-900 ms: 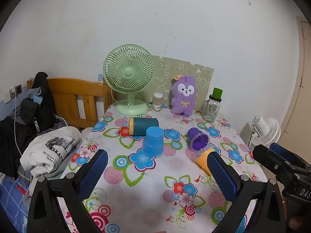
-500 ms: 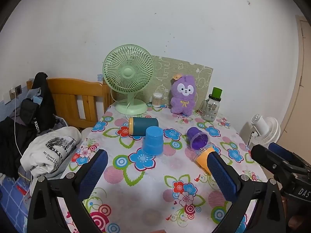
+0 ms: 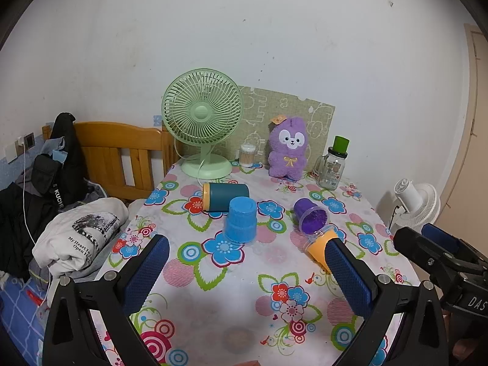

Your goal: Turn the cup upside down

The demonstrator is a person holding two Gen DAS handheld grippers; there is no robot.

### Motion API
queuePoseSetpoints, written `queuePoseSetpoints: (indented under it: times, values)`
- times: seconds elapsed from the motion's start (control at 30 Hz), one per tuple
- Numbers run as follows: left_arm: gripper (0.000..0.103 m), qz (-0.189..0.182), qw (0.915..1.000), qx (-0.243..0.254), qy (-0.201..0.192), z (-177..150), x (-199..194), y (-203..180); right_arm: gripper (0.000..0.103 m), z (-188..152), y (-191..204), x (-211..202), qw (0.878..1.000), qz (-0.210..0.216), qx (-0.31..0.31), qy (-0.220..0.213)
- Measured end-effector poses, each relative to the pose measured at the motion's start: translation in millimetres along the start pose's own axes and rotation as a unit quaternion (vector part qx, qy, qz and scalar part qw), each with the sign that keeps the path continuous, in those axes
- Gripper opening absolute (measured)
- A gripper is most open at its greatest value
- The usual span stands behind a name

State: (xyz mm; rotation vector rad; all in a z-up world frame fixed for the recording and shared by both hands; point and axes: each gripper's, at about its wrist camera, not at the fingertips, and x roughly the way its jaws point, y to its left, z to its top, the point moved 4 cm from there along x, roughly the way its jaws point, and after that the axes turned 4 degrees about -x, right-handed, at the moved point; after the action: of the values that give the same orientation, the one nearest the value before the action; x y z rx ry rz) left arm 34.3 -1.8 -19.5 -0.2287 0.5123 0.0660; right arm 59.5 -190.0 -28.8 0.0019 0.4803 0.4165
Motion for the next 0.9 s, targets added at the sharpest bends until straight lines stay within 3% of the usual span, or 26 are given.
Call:
queuePoseSetpoints:
  times: [0.9]
  values:
    - [0.103, 0.001, 0.9999, -0.004, 0.01, -2.7, 1.7, 3.5, 0.102, -3.0, 1.1, 4.0, 1.0, 0.004, -0.002, 0.004]
